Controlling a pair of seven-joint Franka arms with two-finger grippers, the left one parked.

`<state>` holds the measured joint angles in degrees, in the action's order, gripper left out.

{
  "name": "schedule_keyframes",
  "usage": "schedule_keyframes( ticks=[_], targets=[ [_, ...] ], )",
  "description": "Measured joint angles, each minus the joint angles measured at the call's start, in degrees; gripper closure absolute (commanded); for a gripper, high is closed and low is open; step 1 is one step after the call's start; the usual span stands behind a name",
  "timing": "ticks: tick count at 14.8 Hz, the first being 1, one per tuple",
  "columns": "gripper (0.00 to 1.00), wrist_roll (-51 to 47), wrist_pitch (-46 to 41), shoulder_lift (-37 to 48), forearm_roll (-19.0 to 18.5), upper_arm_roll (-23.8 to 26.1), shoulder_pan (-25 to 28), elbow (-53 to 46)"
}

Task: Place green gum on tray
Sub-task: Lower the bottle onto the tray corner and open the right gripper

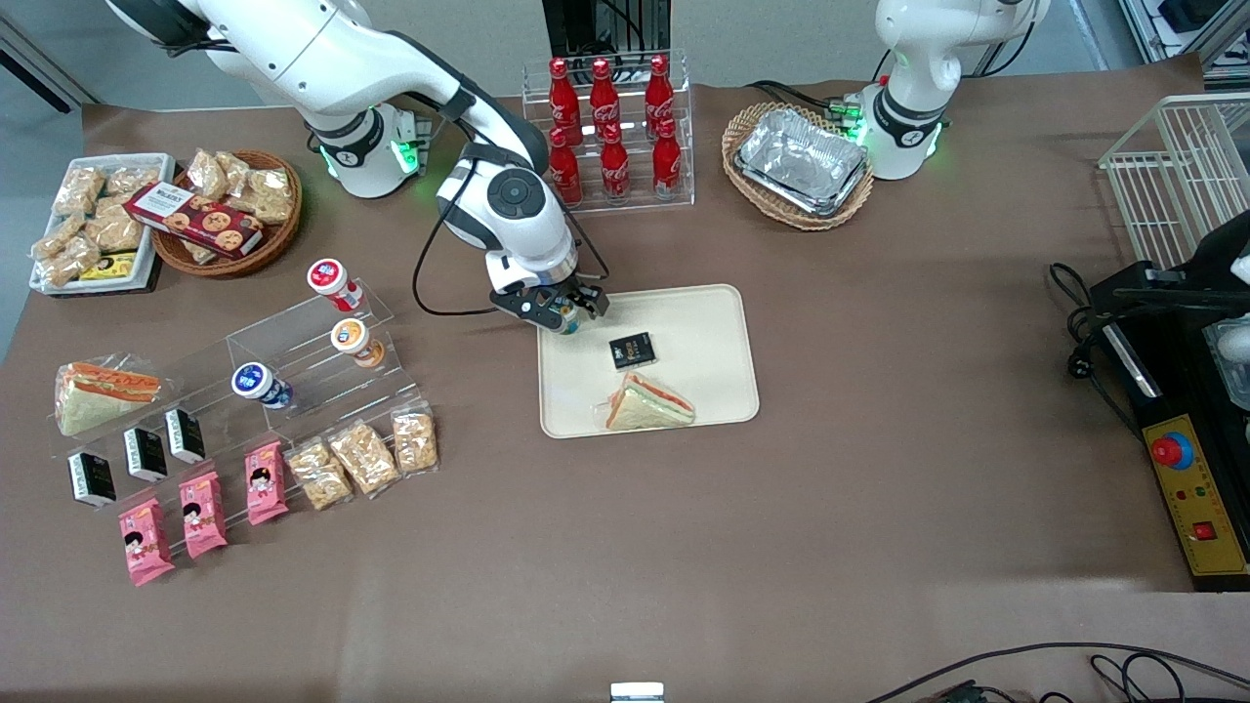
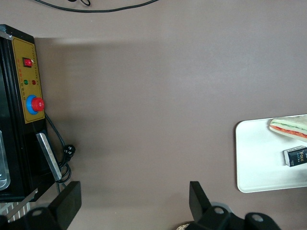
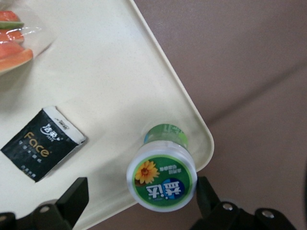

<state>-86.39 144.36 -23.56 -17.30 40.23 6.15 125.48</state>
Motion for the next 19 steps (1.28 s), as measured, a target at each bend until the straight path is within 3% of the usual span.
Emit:
schedule_keyframes(
  ticks=[6,15,17,19],
  targets=[
    [0.00,0.1,-0.1,-0.2,-4.0,-0.3,-0.1,0.0],
    [0.00,5.0,-4.8,0.0,-6.2,-0.3,-0.1,-0.3],
    [0.00,7.3,-8.7,1.9,-6.1,-0.1,-0.2,-1.5],
    [0.00,11.5,-16.0,5.1,-1.1,0.1,-0.2,-4.8]
  ],
)
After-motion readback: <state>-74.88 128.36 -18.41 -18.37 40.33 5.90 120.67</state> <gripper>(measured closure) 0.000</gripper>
